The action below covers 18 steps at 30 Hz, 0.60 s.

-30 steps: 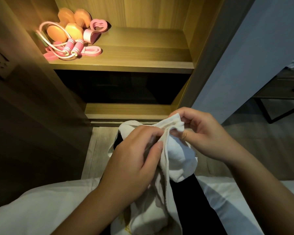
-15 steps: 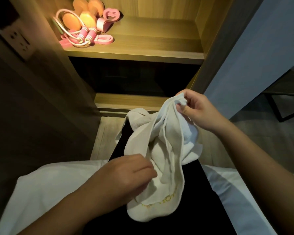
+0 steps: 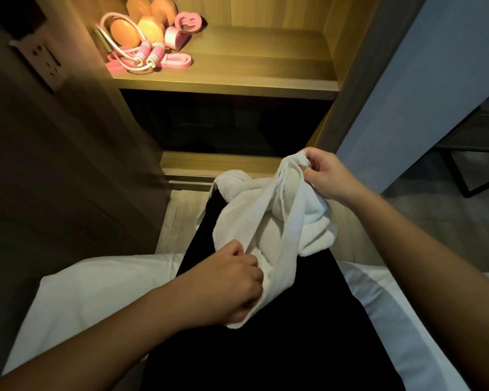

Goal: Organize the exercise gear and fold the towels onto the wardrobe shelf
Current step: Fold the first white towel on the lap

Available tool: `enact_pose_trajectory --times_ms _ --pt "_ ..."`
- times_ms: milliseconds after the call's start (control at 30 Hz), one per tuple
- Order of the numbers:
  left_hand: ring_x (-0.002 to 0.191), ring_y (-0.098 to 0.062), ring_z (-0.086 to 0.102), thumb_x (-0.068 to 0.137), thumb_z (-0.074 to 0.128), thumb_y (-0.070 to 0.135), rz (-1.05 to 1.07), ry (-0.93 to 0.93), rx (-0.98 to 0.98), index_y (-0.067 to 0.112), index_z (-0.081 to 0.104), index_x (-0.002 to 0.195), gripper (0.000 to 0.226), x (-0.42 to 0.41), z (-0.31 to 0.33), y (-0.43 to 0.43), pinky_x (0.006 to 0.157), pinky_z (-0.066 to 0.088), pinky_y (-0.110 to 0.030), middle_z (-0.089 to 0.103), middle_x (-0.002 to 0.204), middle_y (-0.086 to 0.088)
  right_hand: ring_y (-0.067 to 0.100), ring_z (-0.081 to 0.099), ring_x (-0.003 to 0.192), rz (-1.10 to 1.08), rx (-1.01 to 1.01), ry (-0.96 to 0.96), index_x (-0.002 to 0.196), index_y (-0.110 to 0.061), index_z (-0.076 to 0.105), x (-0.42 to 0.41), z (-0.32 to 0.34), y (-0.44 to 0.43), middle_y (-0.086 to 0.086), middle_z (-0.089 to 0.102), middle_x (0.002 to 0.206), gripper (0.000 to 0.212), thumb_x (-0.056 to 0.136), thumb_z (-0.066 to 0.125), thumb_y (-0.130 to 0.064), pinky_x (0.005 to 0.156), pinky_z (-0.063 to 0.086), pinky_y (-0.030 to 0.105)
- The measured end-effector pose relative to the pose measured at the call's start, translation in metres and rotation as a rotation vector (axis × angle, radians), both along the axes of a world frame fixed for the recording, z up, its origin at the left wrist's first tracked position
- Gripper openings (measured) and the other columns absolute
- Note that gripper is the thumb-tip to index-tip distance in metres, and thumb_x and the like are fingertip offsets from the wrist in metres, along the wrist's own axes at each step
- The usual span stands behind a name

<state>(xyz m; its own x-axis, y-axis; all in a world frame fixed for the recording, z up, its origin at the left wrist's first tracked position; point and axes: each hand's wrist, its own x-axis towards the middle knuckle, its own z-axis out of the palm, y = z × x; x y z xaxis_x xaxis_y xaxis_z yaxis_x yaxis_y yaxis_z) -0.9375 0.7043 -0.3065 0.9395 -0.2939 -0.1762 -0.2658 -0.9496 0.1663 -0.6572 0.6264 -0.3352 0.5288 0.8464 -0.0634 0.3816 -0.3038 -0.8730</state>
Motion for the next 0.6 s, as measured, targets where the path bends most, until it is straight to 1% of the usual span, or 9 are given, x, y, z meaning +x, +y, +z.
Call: enact_pose_trajectory --times_ms 33,100,167,233,333,367,467,533,600 --pt "0.076 -0.011 0.052 0.091 0.047 0.036 0.043 -0.014 -0.059 0.025 0.061 0.079 0.022 0.0 0.0 0.0 0.085 0.035 -0.024 0.061 0.077 0.008 0.015 0.066 0.089 -0.006 -0.001 -0.003 0.105 -0.02 0.064 0.0 -0.001 -0.001 0.0 0.067 0.097 0.011 0.095 0.06 -0.021 0.082 0.055 0.035" --pt "0.072 -0.016 0.053 0.093 0.039 0.034 0.211 -0.027 -0.23 0.024 0.052 0.079 0.021 0.001 0.002 0.003 0.08 0.027 -0.01 0.057 0.07 0.008 0.012 0.065 0.088 -0.017 0.007 -0.004 0.104 -0.019 0.063 0.001 -0.001 -0.002 -0.001 0.067 0.097 0.01 0.095 0.06 -0.021 0.08 0.056 0.033" --pt "0.07 -0.018 0.057 0.092 0.039 0.036 0.331 -0.101 -0.345 0.021 0.056 0.082 0.025 -0.002 0.004 0.006 0.076 0.03 -0.004 0.059 0.068 0.008 0.007 0.065 0.084 -0.036 0.019 -0.002 0.101 -0.021 0.063 0.002 -0.001 -0.004 -0.005 0.067 0.093 0.007 0.095 0.059 -0.022 0.075 0.056 0.026" --pt "0.071 -0.014 0.06 0.092 0.044 0.035 0.329 -0.204 -0.376 0.018 0.066 0.086 0.028 -0.009 0.003 0.007 0.071 0.038 -0.008 0.066 0.075 0.005 0.007 0.065 0.081 -0.076 0.023 -0.008 0.1 -0.021 0.063 0.004 -0.001 -0.007 -0.005 0.067 0.091 0.006 0.096 0.059 -0.022 0.07 0.055 0.027" --pt "0.08 -0.006 0.057 0.09 0.057 0.031 0.29 -0.261 -0.396 0.016 0.071 0.094 0.021 -0.02 -0.004 0.012 0.073 0.041 -0.009 0.068 0.085 0.003 0.028 0.065 0.088 -0.143 0.0 -0.007 0.104 -0.012 0.062 0.01 -0.003 -0.013 0.012 0.066 0.098 0.011 0.097 0.057 -0.019 0.074 0.057 0.046" --pt "0.083 -0.006 0.058 0.089 0.06 0.028 0.296 -0.273 -0.4 0.015 0.071 0.098 0.019 -0.022 -0.007 0.014 0.076 0.041 -0.009 0.069 0.088 0.002 0.032 0.064 0.089 -0.15 -0.011 -0.009 0.105 -0.009 0.061 0.011 -0.004 -0.014 0.016 0.065 0.1 0.013 0.097 0.056 -0.018 0.077 0.056 0.047" --pt "0.086 -0.012 0.064 0.09 0.06 0.024 0.315 -0.346 -0.402 0.014 0.07 0.106 0.021 -0.019 -0.008 0.022 0.08 0.048 -0.016 0.07 0.094 -0.001 0.025 0.06 0.081 -0.17 0.023 0.004 0.106 -0.004 0.06 0.011 -0.001 -0.014 0.017 0.063 0.096 0.017 0.098 0.055 -0.018 0.074 0.053 0.041" --pt "0.087 -0.014 0.063 0.095 0.054 0.021 0.31 -0.447 -0.414 0.01 0.069 0.108 0.023 -0.011 0.0 0.033 0.082 0.05 -0.021 0.07 0.097 -0.004 0.016 0.056 0.078 -0.204 0.094 0.01 0.104 0.001 0.059 0.017 0.009 -0.013 0.013 0.059 0.091 0.018 0.097 0.055 -0.015 0.071 0.048 0.034" --pt "0.089 -0.018 0.062 0.096 0.05 0.014 0.307 -0.575 -0.383 0.004 0.069 0.107 0.025 0.002 0.017 0.055 0.083 0.05 -0.027 0.069 0.1 -0.007 0.016 0.058 0.079 -0.243 0.166 0.039 0.107 -0.002 0.061 0.03 0.027 -0.011 0.01 0.061 0.092 0.018 0.097 0.056 -0.016 0.068 0.048 0.032"
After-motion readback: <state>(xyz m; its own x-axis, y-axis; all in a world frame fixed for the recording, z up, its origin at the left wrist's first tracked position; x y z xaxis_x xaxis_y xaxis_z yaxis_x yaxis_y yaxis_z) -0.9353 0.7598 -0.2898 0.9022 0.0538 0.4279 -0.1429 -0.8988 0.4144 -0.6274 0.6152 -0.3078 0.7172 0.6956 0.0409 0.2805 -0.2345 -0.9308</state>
